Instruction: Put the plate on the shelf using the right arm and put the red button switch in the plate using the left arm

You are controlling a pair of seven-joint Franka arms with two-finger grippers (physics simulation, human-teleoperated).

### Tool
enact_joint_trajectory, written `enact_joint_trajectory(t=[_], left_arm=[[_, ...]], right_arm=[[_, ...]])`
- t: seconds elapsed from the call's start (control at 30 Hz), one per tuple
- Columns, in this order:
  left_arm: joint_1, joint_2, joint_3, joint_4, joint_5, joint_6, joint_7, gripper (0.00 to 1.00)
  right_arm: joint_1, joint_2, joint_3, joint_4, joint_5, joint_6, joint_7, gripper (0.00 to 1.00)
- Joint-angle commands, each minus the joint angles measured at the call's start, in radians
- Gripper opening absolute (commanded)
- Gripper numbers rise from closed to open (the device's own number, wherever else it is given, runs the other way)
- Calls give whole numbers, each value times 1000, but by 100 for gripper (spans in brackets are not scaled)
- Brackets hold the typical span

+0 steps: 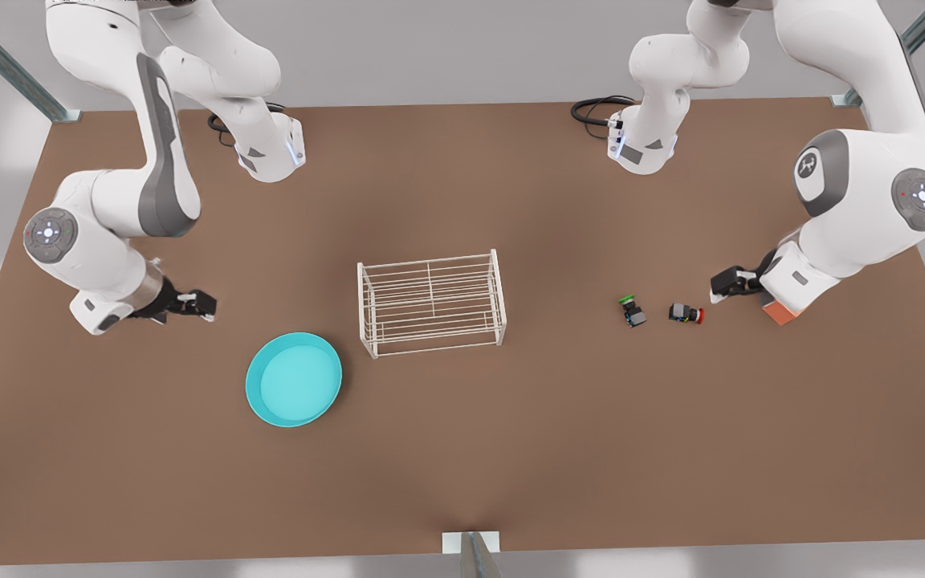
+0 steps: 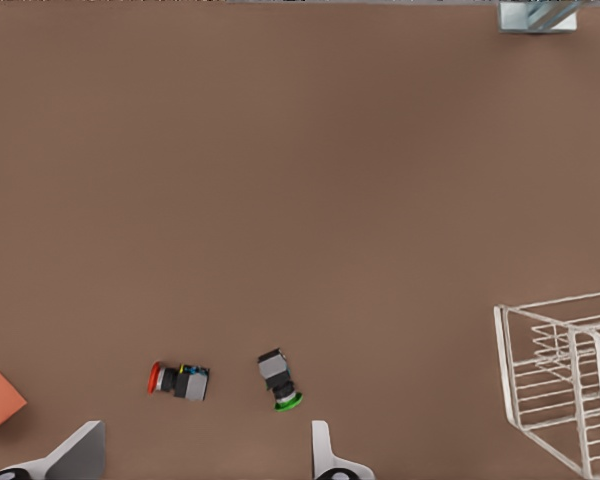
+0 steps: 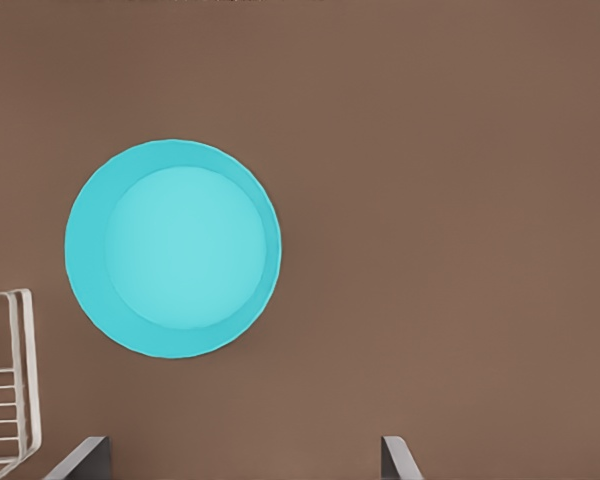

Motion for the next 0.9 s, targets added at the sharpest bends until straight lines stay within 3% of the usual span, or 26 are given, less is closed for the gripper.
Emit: enact_joint_trajectory(t=[0.0,0.1,0.23,0.37,0.6,0.87], left_arm=[[-1,-2,0,-1,2,35,62,100],[-4,12,-2,24,2,21,60,100],[-11,21,-14,16,56,-68,60,100],[-4,72,-11,77,59,-37,34,100],[13,64,7,88,56,-57,37,100],[13,61,3,88,57,-74,22,100]], right_arm=[[-22,5,0,2,24,32,2,100],[-17,76,3,65,72,32,5,100],[24,313,17,259,69,54,6,100],[21,455,14,283,76,184,6,100],[-19,562,8,286,268,183,6,100],[-23,636,11,283,317,164,2,97]])
